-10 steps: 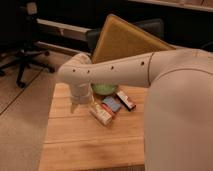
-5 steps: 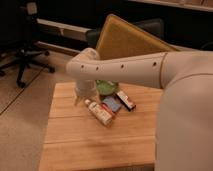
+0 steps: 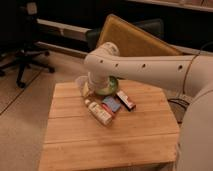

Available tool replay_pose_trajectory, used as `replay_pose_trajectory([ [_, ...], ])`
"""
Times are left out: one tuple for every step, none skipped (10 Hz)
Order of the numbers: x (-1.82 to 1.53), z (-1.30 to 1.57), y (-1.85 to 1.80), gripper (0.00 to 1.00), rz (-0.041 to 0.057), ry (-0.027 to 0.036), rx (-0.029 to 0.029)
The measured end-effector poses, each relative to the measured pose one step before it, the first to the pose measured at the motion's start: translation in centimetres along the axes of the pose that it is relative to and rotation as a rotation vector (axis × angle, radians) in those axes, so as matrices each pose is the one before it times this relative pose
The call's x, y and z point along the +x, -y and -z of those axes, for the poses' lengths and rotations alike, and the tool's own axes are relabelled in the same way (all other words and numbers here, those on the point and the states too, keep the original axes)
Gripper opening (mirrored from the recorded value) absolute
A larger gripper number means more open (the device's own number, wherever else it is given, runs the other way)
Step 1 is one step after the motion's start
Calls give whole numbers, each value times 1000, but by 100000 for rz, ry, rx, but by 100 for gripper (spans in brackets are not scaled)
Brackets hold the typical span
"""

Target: Place the eraser on the white sponge

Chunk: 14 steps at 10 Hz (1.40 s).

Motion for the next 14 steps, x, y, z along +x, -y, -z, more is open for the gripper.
replay_pose_trajectory([
  [661, -1239, -1096, 65, 5772, -2387, 388],
  [587, -924, 99, 65, 5443, -2126, 2048],
  [379, -774, 1197, 65, 4213, -1147, 1866],
  [22, -287, 1299, 65, 2606, 488, 366],
  [20, -73, 1353, 65, 1137, 452, 463],
  [-90, 377, 2977, 65, 1768, 1611, 1021],
  [185, 308, 1432, 65, 158, 706, 43],
  [196, 430, 1641, 65, -211, 1355, 369],
  [528, 678, 2438, 65, -2489, 2654, 167],
  [217, 170, 772, 65, -794, 565, 203],
  [-168, -62, -423, 65, 310, -22, -603],
  [-113, 17, -216, 65, 398, 183, -203],
  [41, -67, -26, 65, 408, -129, -105],
  [145, -587, -350, 65, 917, -950, -272],
])
